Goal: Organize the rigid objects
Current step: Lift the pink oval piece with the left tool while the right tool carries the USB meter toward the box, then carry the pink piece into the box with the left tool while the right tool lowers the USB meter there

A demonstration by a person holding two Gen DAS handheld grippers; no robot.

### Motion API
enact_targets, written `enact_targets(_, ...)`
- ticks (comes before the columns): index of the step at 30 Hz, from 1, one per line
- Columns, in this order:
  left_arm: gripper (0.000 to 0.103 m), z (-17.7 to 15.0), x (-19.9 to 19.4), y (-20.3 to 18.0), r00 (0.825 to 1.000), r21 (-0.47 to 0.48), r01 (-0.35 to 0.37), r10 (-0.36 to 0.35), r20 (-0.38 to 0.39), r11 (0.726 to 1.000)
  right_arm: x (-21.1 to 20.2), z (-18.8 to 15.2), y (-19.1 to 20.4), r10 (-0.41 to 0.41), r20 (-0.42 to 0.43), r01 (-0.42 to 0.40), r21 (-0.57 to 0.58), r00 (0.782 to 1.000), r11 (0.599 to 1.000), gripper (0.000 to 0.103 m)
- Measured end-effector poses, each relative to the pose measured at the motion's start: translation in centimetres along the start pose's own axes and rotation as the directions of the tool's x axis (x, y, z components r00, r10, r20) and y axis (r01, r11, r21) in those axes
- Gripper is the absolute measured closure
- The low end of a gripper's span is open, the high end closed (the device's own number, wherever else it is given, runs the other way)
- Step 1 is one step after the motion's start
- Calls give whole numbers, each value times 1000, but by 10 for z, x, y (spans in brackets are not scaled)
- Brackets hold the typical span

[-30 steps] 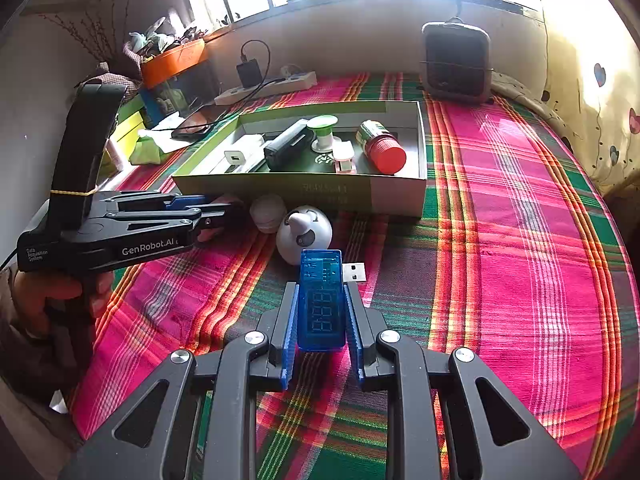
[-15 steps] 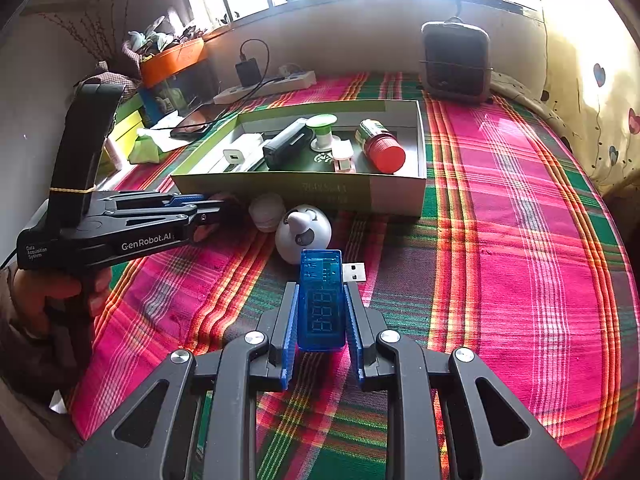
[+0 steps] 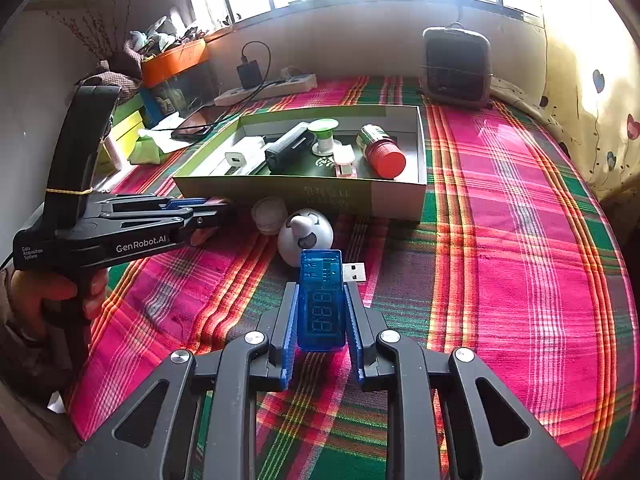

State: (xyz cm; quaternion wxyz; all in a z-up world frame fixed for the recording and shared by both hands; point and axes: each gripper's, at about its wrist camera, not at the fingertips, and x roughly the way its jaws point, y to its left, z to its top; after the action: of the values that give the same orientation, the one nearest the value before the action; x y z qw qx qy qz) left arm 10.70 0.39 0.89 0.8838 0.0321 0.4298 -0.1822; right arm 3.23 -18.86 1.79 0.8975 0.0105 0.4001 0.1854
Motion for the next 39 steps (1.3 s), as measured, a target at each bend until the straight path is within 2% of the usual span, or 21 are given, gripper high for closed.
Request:
enact_targets(11,86,5,-21,2,999,-17,11,-11,41,1000,-13,11,3,-7,38,8,-15,999,1000,80)
enact_targets(20,86,23,-38,19,997,-52,8,-3,81,999,-17,30,9,1,61,2,-40,998,999,80)
enact_targets(39,86,62,-22,52,996,-115,-8,19,92,993,29,88,10,-17,23,18,-25,1000,1000,80)
